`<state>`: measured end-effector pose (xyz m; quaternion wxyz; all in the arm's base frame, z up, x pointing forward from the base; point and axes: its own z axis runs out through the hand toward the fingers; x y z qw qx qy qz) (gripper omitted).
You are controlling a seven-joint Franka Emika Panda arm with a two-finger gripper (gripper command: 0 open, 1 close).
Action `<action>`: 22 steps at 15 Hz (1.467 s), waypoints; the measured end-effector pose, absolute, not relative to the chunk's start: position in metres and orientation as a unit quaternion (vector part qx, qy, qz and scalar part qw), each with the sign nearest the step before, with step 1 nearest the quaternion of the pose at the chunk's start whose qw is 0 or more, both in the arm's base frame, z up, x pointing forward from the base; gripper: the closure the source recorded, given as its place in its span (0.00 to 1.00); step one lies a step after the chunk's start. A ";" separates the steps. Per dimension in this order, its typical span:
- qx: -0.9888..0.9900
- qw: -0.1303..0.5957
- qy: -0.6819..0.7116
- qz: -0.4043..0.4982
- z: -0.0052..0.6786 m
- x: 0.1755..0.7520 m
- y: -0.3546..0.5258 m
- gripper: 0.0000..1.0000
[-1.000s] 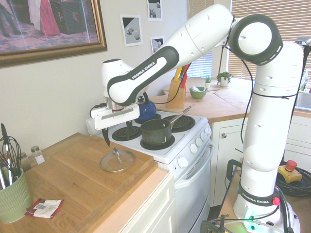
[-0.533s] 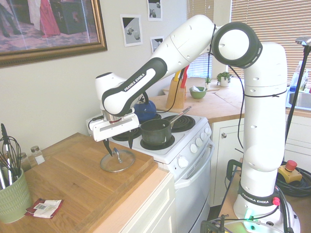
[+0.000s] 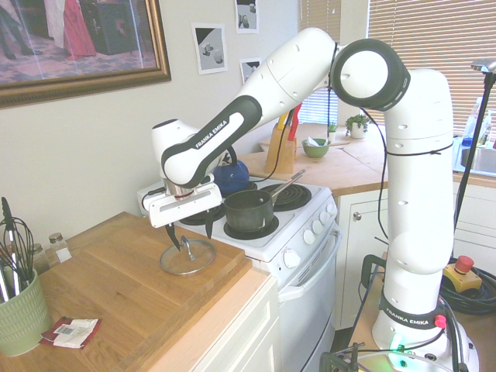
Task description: Cover the lid of the pot
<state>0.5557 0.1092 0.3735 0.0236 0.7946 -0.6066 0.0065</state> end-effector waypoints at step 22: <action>0.808 0.017 -0.589 0.003 0.369 0.555 0.121 1.00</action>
